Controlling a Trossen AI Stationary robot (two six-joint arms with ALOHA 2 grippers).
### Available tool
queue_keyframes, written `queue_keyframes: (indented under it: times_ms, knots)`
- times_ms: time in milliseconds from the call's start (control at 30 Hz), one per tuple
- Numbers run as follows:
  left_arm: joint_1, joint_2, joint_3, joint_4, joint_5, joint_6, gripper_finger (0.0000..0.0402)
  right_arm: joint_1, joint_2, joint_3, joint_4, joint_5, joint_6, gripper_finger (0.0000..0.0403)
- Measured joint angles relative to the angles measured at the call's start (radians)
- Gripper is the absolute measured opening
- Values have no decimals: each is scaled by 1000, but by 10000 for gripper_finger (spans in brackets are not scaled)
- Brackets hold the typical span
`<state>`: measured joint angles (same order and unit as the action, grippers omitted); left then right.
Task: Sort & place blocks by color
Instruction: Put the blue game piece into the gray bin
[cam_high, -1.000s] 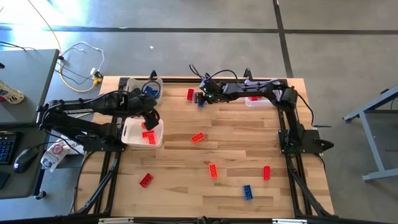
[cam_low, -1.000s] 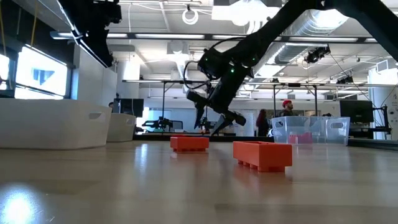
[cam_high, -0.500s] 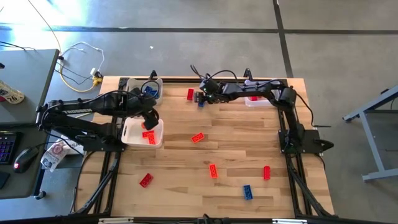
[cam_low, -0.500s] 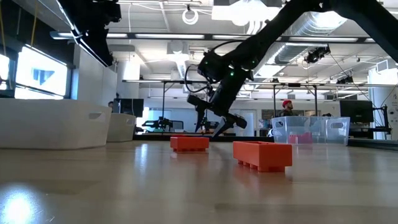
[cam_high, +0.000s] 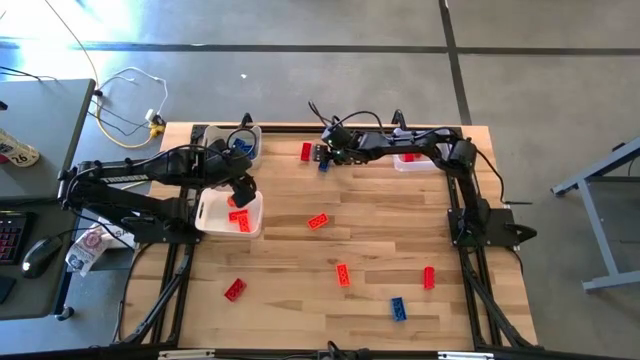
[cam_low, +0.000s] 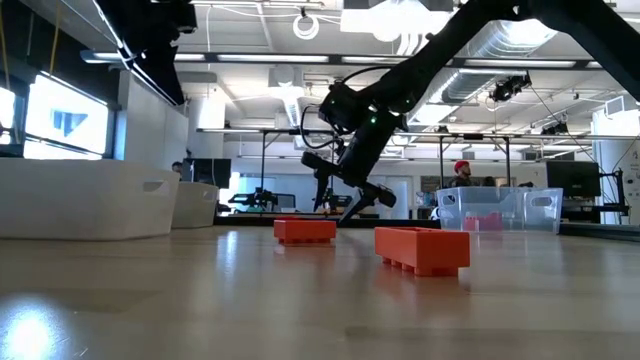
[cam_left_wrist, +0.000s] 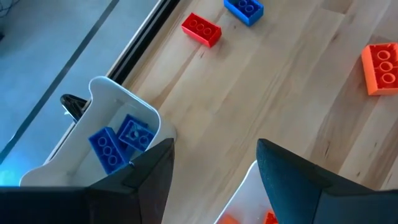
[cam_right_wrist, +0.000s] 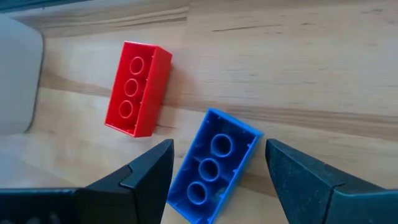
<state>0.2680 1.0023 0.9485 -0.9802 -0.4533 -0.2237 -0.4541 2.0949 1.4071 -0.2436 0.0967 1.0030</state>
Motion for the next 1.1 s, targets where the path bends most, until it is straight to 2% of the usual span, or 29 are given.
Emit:
queue_keyframes:
  times_ms: [367,800,900,1100]
  knots:
    - [0,0,0,5,-6,0,212,0,3,0,-5,1,11,241]
    - [0,0,-1,6,-7,0,212,15,68,6,13,-4,4,239]
    - [0,0,-1,5,-7,0,212,19,69,6,-3,10,-19,228]
    - [0,0,-1,6,-7,0,212,20,70,5,-35,5,-62,181]
